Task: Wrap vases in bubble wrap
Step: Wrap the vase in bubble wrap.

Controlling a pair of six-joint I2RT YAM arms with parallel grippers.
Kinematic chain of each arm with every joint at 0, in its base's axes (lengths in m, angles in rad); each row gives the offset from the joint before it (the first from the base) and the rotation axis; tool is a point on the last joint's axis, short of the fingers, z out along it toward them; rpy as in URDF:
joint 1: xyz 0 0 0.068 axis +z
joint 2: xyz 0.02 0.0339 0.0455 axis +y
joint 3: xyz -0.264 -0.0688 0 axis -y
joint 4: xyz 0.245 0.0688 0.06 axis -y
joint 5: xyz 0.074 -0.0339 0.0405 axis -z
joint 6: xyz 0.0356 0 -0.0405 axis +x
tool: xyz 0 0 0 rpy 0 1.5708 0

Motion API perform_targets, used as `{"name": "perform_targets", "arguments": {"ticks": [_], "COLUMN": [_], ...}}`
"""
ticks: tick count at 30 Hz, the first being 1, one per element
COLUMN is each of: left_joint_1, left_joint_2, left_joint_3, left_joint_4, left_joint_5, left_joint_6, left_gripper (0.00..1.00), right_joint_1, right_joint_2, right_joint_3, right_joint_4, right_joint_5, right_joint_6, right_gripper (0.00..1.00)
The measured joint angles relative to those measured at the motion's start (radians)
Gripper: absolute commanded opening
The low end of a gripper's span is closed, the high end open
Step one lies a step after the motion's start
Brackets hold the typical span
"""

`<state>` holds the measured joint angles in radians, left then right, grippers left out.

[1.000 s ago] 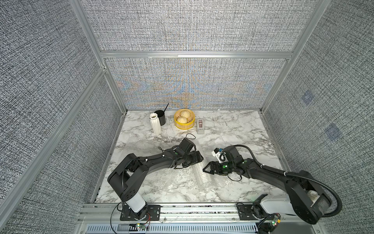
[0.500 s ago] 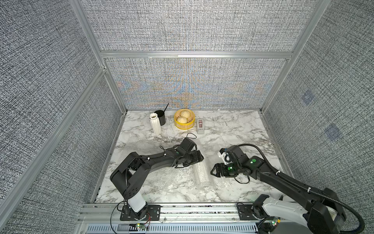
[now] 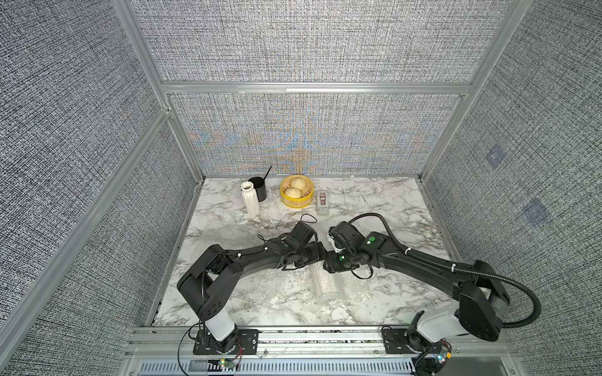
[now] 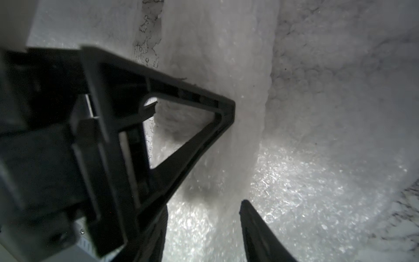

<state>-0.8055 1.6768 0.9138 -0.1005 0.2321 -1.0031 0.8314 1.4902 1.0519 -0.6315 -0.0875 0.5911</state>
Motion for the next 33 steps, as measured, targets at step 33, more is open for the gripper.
{"name": "perform_targets", "arguments": {"ticks": [33], "left_joint_1": [-0.002], "left_joint_2": [0.045], "left_joint_3": [0.130], "left_joint_4": [-0.118], "left_joint_5": [-0.031], "left_joint_6": [0.040], "left_gripper": [0.85], "right_joint_1": [-0.064], "right_joint_2": [-0.089], "right_joint_3": [-0.202], "right_joint_4": [0.201], "right_joint_5": [-0.003], "right_joint_6": [0.076], "right_gripper": [0.53]}}
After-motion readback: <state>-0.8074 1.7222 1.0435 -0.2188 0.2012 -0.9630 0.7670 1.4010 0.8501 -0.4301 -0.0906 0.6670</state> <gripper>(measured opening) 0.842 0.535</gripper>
